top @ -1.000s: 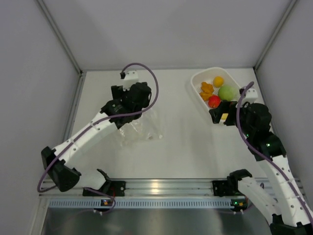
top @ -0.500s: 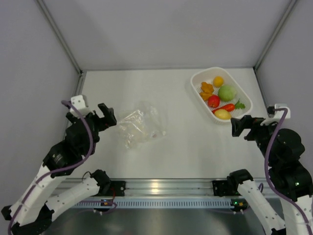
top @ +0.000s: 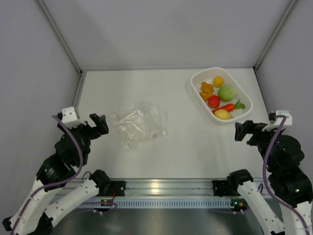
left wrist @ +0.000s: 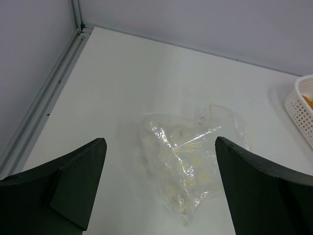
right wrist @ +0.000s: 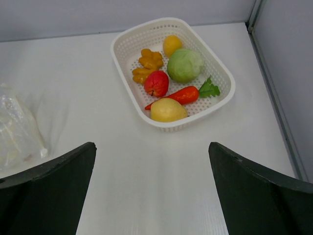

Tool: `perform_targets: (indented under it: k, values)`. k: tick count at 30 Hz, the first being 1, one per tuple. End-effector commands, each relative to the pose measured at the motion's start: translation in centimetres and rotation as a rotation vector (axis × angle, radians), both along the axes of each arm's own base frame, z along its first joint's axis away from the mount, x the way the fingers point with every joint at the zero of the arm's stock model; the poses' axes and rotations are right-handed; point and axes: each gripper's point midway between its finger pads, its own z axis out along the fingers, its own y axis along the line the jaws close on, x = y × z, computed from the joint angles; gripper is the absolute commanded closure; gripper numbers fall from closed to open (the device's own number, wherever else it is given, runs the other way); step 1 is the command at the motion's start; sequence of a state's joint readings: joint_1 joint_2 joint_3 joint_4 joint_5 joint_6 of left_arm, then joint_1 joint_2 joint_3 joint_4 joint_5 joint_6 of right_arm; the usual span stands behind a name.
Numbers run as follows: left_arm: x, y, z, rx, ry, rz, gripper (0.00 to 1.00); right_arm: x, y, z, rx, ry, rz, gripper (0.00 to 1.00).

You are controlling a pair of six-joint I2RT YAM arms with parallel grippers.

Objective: Open the zip-top bag and remove the fake food

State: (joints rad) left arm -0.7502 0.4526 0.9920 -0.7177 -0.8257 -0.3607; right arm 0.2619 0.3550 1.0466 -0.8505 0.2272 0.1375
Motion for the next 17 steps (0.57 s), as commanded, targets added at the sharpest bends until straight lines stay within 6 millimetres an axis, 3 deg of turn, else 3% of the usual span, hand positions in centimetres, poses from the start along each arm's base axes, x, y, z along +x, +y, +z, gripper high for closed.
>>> perform_targets:
  k: [1, 8, 17]
  values:
    - [1.0, -0.8, 0.5, 0.006, -0.019, -0.021, 0.01, 1.0, 0.3, 0.1, 0.007, -0.037, 0.004, 0.00]
    - [2.8, -0.3, -0.3, -0.014, -0.013, -0.008, 0.01, 2.7, 1.0, -0.2, 0.032, -0.052, 0.009, 0.01]
    - [3.5, 0.1, -0.9, 0.001, 0.017, 0.018, 0.02, 4.0, 1.3, -1.2, 0.023, -0.007, 0.005, 0.01]
